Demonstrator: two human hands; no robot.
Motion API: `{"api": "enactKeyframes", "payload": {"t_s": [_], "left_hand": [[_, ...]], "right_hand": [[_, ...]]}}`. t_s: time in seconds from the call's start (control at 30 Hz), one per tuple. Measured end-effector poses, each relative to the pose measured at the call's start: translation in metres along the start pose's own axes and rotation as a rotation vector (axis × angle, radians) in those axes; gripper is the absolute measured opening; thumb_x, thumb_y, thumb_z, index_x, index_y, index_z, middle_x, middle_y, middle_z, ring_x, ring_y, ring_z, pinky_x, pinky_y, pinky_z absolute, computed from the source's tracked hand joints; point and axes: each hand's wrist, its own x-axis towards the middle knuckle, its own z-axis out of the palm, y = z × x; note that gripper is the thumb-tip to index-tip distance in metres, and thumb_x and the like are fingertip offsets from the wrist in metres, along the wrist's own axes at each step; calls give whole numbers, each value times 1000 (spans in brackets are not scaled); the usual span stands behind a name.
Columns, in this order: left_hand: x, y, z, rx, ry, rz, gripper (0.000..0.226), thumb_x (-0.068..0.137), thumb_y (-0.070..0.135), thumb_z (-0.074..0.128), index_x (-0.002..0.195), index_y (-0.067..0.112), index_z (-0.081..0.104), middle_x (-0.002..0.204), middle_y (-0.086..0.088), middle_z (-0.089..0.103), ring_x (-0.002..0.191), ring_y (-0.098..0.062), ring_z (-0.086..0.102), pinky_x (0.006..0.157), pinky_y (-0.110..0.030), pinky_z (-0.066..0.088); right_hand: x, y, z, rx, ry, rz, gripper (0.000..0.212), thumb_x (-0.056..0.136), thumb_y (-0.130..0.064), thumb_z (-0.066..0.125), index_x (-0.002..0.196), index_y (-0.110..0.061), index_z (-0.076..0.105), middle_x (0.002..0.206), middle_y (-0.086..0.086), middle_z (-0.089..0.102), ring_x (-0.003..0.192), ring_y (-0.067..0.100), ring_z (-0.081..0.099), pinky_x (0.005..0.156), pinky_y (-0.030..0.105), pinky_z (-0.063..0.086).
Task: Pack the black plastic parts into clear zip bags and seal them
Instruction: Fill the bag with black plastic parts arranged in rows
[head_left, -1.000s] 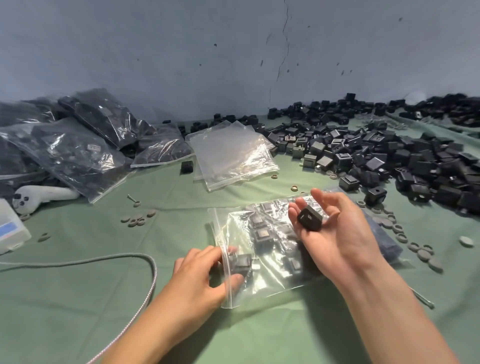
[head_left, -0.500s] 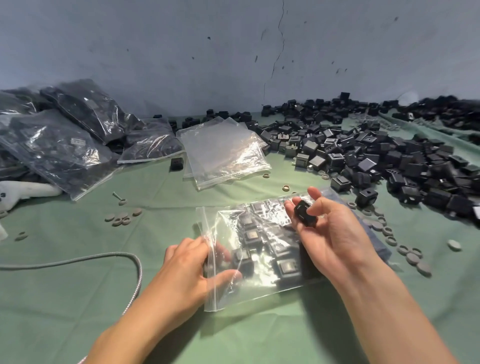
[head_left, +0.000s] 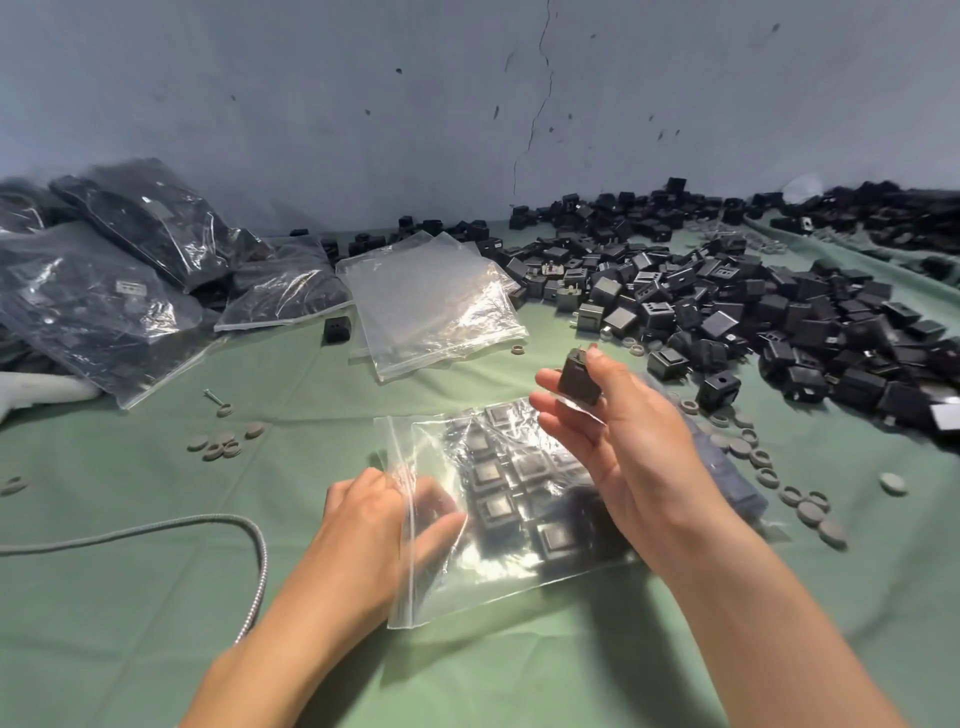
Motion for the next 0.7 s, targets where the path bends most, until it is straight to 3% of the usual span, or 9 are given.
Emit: {"api": "enactKeyframes", "payload": {"t_s": [0.1, 0.2, 0.27, 0.33, 0.47, 0.6, 0.7], "left_hand": [[-5, -3, -13, -44, 198, -124, 18, 92, 40, 56, 80, 28, 61, 75, 13, 61, 80, -9, 56, 87, -35, 43], [-11, 7, -27, -310, 421, -222, 16, 95, 37, 58, 82, 30, 64, 75, 16, 65, 70, -3, 58, 65, -14, 43], [-15, 22, -33, -621, 393, -223, 17, 94, 42, 60, 89, 30, 70, 78, 9, 68, 67, -6, 60, 62, -14, 45], [-19, 37, -34, -926, 256, -178, 23, 91, 48, 61, 99, 30, 73, 86, 0, 71, 70, -12, 63, 63, -18, 49], [-29, 47, -34, -1173, 127, -138, 37, 81, 52, 63, 104, 27, 73, 97, -9, 74, 76, -17, 67, 64, -22, 51], [-35, 36, -42, -1218, 178, -212, 27, 81, 47, 68, 98, 28, 76, 98, -4, 75, 78, -14, 69, 64, -20, 53], [-42, 12, -46, -875, 352, -324, 32, 86, 53, 65, 94, 23, 72, 93, 9, 75, 78, -6, 68, 68, -23, 50]], "right_hand": [[-6, 2, 6, -124, -119, -12, 47, 90, -50, 54, 110, -9, 62, 100, 10, 77, 88, 25, 75, 71, 29, 62], [-15, 7, 15, -233, -237, -49, 51, 88, -56, 46, 110, -13, 63, 101, 5, 78, 92, 23, 75, 73, 28, 61], [-22, 14, 22, -287, -296, -87, 48, 89, -56, 43, 109, -18, 64, 104, 2, 77, 98, 21, 73, 80, 32, 60], [-30, 24, 29, -329, -344, -127, 46, 90, -54, 43, 109, -19, 67, 106, 4, 76, 100, 21, 72, 85, 34, 58], [-46, 42, 45, -308, -455, -157, 44, 92, -45, 48, 106, -9, 69, 87, -1, 73, 82, 10, 70, 70, 26, 56], [-52, 50, 47, -429, -453, -220, 39, 94, -47, 48, 111, -21, 71, 104, -3, 75, 96, 15, 70, 76, 28, 54], [-50, 47, 40, -486, -335, -262, 33, 94, -49, 47, 115, -34, 67, 111, -3, 72, 101, 16, 68, 82, 30, 56]]}}
